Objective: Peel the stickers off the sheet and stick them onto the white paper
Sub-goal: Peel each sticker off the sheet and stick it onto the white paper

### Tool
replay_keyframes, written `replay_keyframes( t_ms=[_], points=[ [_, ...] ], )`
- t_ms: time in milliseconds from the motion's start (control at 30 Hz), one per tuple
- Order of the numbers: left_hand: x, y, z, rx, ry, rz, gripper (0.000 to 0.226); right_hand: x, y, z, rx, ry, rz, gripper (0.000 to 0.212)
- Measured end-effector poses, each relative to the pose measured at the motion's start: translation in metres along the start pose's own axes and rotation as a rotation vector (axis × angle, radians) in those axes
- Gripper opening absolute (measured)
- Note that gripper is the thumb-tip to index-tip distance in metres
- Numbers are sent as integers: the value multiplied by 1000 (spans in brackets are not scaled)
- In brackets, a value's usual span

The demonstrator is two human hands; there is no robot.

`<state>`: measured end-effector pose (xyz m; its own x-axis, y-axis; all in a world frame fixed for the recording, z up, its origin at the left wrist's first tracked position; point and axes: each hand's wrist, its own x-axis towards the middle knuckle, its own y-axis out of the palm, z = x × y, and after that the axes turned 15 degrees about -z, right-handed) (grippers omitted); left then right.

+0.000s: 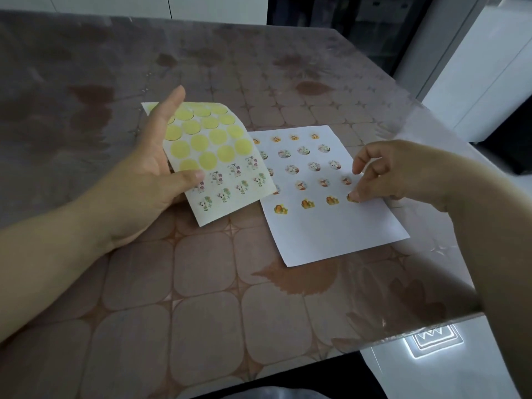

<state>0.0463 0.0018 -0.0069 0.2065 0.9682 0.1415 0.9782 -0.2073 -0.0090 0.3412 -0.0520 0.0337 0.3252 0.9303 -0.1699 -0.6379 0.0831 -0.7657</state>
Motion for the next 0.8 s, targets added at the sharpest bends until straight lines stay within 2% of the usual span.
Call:
replay_keyframes(
  t_ms=[100, 233, 500, 600, 700, 800],
  points=[
    [1, 0, 1, -12, -3, -16, 89, 3, -3, 1, -121, -22, -35, 35],
    [2, 0, 0, 1, -13, -49, 87, 2, -3, 8, -79, -81, -70, 28],
    [1, 0, -5, -36, -108, -67, 83, -24, 44, 88, -9, -581, -35, 17],
    [0, -1, -6, -20, -98, -87, 86, -20, 83, 101, -60, -719, -216, 25],
    [1, -2, -5, -67, -120, -105, 75, -16, 114, 95, -15, -809, -419, 35],
    [4, -3, -2, -85, -158, -99, 67, -15, 123, 86, 53, -800, -457, 38]
  ],
)
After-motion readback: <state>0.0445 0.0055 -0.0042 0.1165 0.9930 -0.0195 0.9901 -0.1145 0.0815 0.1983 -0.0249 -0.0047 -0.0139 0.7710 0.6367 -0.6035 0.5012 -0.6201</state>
